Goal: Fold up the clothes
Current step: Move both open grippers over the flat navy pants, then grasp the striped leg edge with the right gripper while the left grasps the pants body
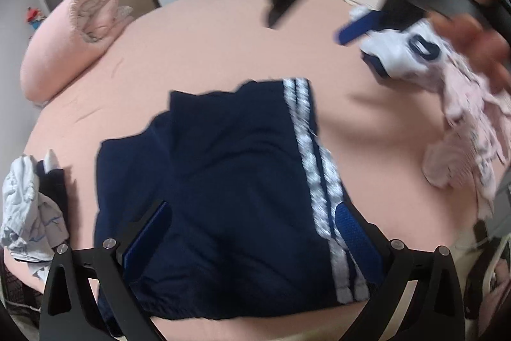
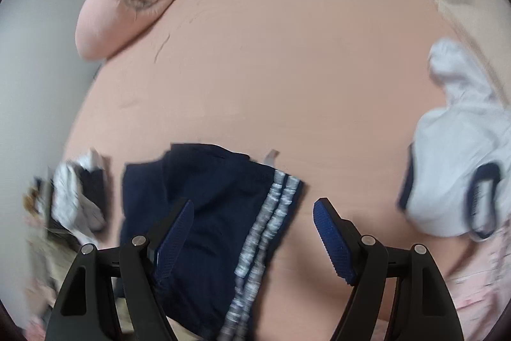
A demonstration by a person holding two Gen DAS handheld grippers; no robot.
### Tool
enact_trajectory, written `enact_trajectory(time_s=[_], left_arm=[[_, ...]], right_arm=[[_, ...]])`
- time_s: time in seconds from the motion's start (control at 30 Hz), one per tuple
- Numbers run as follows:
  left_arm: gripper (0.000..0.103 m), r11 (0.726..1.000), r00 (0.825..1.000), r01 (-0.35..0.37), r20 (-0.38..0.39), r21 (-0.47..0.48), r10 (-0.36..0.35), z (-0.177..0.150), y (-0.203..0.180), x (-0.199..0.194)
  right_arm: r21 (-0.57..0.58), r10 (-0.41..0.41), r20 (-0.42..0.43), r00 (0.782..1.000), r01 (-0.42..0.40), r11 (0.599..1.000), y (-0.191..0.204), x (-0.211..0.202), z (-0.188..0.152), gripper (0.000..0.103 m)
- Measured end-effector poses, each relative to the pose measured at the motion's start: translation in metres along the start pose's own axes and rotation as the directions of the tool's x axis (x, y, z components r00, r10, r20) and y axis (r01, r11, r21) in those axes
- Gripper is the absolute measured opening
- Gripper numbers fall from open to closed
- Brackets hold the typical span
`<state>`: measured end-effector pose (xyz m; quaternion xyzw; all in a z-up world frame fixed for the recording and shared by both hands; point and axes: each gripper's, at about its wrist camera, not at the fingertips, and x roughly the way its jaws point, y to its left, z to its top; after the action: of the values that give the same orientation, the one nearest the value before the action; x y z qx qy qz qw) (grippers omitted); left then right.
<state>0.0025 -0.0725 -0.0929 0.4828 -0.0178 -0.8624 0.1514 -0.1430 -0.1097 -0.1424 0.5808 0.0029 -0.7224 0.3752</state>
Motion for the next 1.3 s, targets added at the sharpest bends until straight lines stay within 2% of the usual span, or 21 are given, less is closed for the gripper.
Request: enact_trajectory(time_s=[0.1,0.23,0.37,0.43,0.7,0.77,0.93,1.07,1.27,1.3], left_arm=[[0.103,1.000,1.000,-0.012,-0.020,0.027,0.012,-0.006,-0.010,0.004],[0.103,0.999,0.998,0.022,-0.056,0.031,-0.020,-0.011,-0.017,0.006],[0.103,0.999,0.998,0.015,-0.054,0.051,-0.012,-0.015,-0.026,0.006],[0.103,0.998,0.997,0.028,-0.069,0.061,-0.024,-0.016,-0.028,0.008],[0.103,0.996,0.992,-0.002,-0.123,0.094,0.013,-0.020,-0.040,0.025],[0.103,0.996,0.990,0.009,-0.138,0.090,0.003,-0.021,-0.041,0.030],[0.103,0.996,0.986,0.035,-0.166,0.082,-0.021,-0.022,-0.040,0.039],[0.103,0.987,0.989,0.038,-0.149,0.157,-0.015,-0.024,-0.048,0.045],[0.103,0.988,0.983,0.094,-0.169,0.119,-0.073,-0.019,-0.038,0.047],[0.097,0.989,0.982,0.106,-0.165,0.107,-0.087,-0.019,-0.035,0.046]], right_arm=[[0.059,0.063,-0.028,0.998,-0.062,0.996,-0.008,0.017,-0.002,0.077],[0.031,0.036,-0.109,0.993,-0.033,0.999,-0.009,0.040,-0.014,0.077],[0.006,0.011,-0.153,0.988,-0.010,1.000,-0.010,0.050,-0.026,0.077],[0.018,0.023,-0.156,0.988,-0.020,1.000,-0.011,0.051,-0.029,0.077],[0.057,0.034,-0.174,0.984,-0.025,0.998,-0.025,0.057,-0.040,0.077],[0.067,0.041,-0.179,0.983,-0.030,0.997,-0.030,0.059,-0.045,0.077],[0.104,0.089,-0.175,0.980,-0.072,0.992,-0.039,0.064,-0.058,0.077],[0.135,0.117,-0.150,0.982,-0.097,0.986,-0.043,0.065,-0.059,0.078],[0.208,0.230,-0.113,0.967,-0.204,0.957,-0.045,0.068,-0.057,0.078],[0.210,0.236,-0.114,0.965,-0.208,0.955,-0.045,0.068,-0.057,0.078]])
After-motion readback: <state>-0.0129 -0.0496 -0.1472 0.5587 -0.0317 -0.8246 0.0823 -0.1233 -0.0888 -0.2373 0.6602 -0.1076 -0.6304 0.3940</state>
